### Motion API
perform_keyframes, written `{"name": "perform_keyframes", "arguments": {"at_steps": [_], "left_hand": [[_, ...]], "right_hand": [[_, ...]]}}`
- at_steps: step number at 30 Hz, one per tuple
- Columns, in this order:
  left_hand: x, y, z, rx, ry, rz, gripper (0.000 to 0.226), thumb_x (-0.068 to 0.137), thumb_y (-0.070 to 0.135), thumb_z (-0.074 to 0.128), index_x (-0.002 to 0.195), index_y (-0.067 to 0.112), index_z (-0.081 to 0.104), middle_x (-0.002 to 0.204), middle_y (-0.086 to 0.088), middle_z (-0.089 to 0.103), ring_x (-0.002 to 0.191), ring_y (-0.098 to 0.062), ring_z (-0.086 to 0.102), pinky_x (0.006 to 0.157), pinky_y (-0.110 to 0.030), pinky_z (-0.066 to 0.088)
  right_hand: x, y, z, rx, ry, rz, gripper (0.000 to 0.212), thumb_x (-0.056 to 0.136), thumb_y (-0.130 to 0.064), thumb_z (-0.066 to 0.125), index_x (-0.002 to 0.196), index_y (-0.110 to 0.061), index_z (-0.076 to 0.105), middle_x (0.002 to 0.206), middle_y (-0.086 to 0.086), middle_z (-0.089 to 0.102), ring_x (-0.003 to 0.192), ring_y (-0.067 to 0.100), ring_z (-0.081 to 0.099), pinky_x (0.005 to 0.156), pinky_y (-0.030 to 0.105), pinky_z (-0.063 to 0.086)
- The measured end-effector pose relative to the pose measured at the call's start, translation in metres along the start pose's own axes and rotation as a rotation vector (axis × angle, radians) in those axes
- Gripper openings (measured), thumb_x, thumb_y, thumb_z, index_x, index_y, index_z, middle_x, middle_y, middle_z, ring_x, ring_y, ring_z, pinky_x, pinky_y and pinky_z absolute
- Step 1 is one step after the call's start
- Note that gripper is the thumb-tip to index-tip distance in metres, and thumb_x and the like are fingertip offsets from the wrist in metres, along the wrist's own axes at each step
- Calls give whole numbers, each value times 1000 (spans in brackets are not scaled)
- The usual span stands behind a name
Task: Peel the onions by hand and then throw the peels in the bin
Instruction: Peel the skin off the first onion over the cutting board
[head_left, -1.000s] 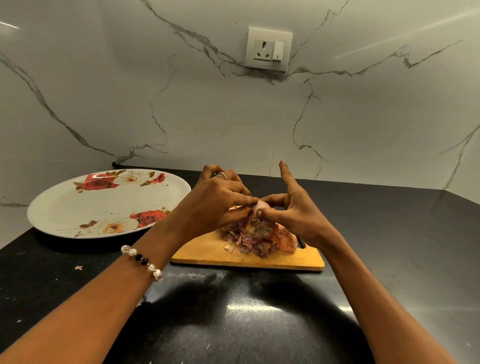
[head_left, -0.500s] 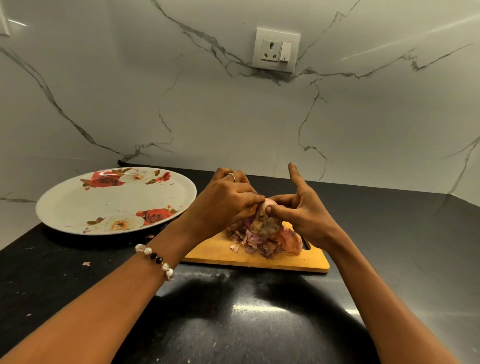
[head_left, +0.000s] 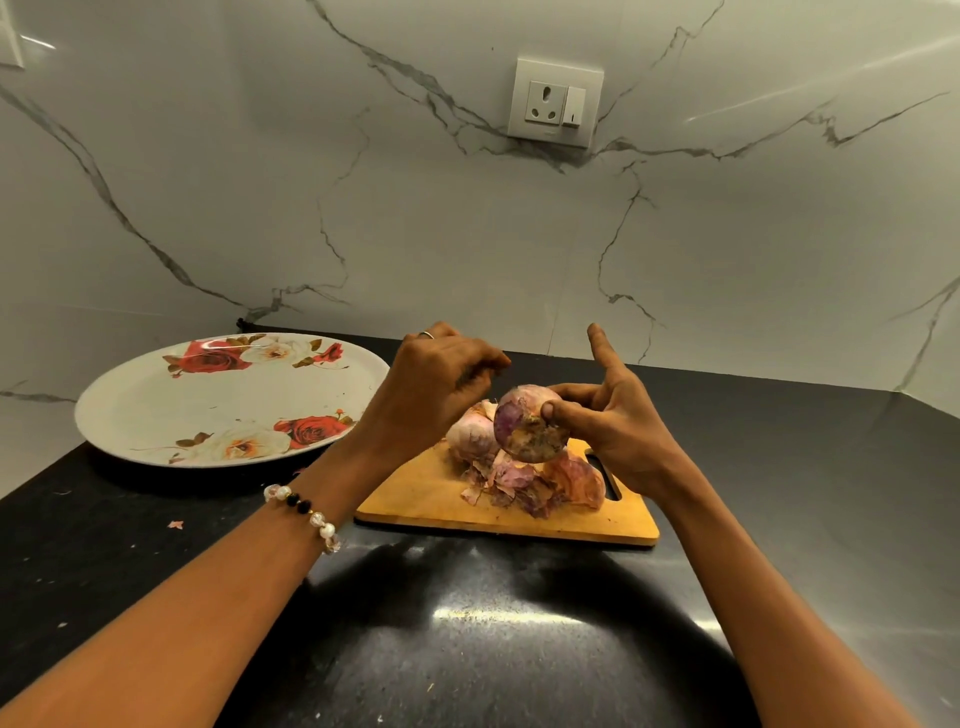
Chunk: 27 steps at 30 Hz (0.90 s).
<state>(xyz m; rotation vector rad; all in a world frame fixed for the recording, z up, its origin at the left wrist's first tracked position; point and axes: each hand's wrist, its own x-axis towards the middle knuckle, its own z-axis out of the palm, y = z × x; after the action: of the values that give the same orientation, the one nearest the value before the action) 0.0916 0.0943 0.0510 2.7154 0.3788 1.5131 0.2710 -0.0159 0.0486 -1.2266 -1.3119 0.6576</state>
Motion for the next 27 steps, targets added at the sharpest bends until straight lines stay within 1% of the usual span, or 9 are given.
{"name": "perform_keyframes", "arguments": {"at_steps": [3, 6, 9, 12, 17, 20, 22, 24, 27], "left_hand": [[2, 0, -2, -47, 26, -16, 14, 82, 8, 61, 87, 4, 74, 82, -8, 72, 81, -12, 58, 69, -18, 46], [1, 1, 1, -21, 43, -100, 17, 86, 13, 54, 87, 9, 71, 84, -5, 71, 86, -15, 57, 70, -34, 46], [0, -1, 3, 107, 29, -172, 22, 92, 18, 47, 94, 11, 67, 96, -5, 68, 98, -24, 56, 78, -34, 28], [-3, -5, 6, 207, -88, -232, 20, 97, 20, 50, 107, 12, 65, 115, -3, 61, 115, -22, 46, 84, -29, 19], [1, 0, 4, -8, -150, -268, 32, 87, 41, 61, 110, 21, 69, 114, 2, 65, 115, -19, 46, 92, -40, 33], [-2, 3, 2, -122, -222, -257, 36, 83, 39, 68, 115, 24, 69, 108, 5, 70, 111, -16, 50, 94, -54, 39], [-3, 4, 2, -142, -226, -260, 32, 83, 35, 70, 113, 22, 70, 102, 4, 71, 105, -13, 50, 93, -55, 39], [-3, 6, 2, -130, -221, -268, 30, 83, 33, 71, 110, 22, 72, 99, 6, 69, 104, -10, 48, 96, -46, 33], [-4, 7, 0, -77, -200, -245, 29, 81, 35, 73, 107, 21, 73, 96, 9, 66, 104, -8, 46, 84, -29, 16]], "right_hand": [[0, 0, 1, 5, -7, 0, 114, 72, -14, 70, 155, -21, -7, 91, 13, 72, 88, 24, 71, 86, 40, 58], [1, 2, 1, 19, -11, 1, 115, 71, -13, 70, 155, -23, -8, 89, 14, 71, 86, 24, 71, 83, 38, 59], [1, 1, 1, 21, -2, 1, 114, 71, -13, 70, 155, -23, -7, 89, 14, 71, 86, 23, 71, 80, 34, 59], [1, 1, 0, 14, 8, -7, 115, 70, -14, 70, 155, -23, -7, 87, 11, 72, 84, 21, 71, 79, 31, 59], [2, 2, -1, 7, -6, -12, 116, 70, -14, 71, 155, -25, -8, 88, 13, 72, 85, 23, 71, 80, 34, 59], [1, 2, -2, -38, -24, -23, 117, 70, -16, 72, 154, -26, -9, 91, 13, 73, 88, 26, 71, 81, 35, 58], [0, 1, -1, -106, -39, -35, 120, 69, -19, 74, 154, -26, -11, 97, 15, 72, 93, 27, 71, 86, 38, 58], [-1, 1, 1, -173, -48, -43, 121, 70, -18, 75, 154, -27, -12, 110, 20, 68, 97, 25, 70, 90, 41, 56], [1, 0, 3, -252, -65, -77, 118, 78, -5, 76, 153, -29, -13, 145, 26, 43, 102, 20, 69, 90, 34, 56]]}}
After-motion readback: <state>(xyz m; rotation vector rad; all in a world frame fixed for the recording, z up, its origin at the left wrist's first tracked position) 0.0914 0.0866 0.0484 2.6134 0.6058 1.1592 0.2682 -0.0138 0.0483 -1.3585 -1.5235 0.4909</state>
